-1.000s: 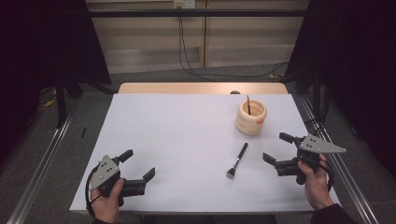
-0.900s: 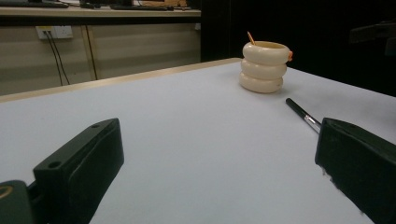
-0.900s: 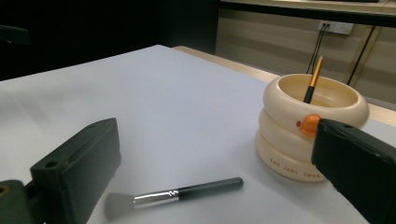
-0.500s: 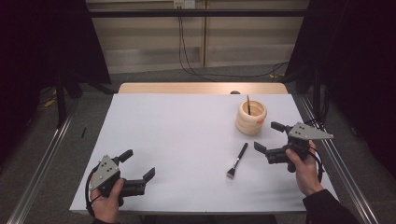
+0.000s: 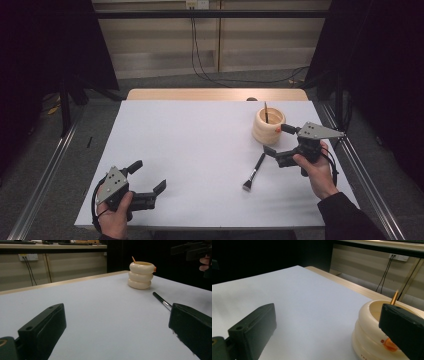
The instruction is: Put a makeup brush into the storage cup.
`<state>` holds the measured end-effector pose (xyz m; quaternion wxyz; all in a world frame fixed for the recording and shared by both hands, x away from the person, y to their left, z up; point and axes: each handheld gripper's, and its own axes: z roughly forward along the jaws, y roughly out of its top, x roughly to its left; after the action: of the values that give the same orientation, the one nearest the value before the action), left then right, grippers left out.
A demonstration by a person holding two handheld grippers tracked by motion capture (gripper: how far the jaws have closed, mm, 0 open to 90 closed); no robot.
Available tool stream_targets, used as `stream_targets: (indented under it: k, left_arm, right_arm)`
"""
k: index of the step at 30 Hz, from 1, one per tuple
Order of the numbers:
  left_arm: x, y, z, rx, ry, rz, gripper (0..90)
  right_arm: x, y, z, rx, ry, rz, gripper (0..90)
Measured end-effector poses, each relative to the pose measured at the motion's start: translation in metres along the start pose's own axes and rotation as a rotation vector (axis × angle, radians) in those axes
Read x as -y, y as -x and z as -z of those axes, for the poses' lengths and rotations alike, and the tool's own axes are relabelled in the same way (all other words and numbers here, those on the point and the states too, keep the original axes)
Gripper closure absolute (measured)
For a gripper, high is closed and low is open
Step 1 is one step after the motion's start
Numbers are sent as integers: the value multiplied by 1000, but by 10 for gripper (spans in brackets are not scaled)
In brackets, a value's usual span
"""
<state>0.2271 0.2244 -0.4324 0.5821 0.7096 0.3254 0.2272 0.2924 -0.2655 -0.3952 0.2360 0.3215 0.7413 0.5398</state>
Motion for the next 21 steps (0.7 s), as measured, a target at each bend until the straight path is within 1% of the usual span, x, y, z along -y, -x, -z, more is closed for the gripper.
stream_targets:
  k: [2,3,6,10,12,15,17,18,21]
  left_arm:
    - [0,0,0,-3,-2,0,13]
    - [0,0,0,-4,1,6,13]
    - [0,0,0,-3,1,8,13]
    - [0,0,-1,-6,-5,3,13]
    - [0,0,-1,-5,-5,3,13]
    - [0,0,-1,-5,-7,1,13]
    - [0,-1,-1,-8,-9,-3,13]
    - [0,0,-1,-3,-9,2,13]
    - [0,0,-1,-4,-10,2,13]
  right_arm:
    - [-1,1,-2,-11,-18,3,15]
    - [-1,1,-3,-14,-25,3,17]
    - [-1,3,-6,-17,-66,-5,23]
    - [-2,6,-9,-39,-113,6,35]
    - [-3,7,-10,-58,-143,4,36]
    - [-4,8,-12,-69,-183,-6,43]
    - [-5,9,-13,-84,-204,6,64]
    - [-5,9,-13,-89,-213,6,71]
    - [-7,10,-15,-108,-255,12,74]
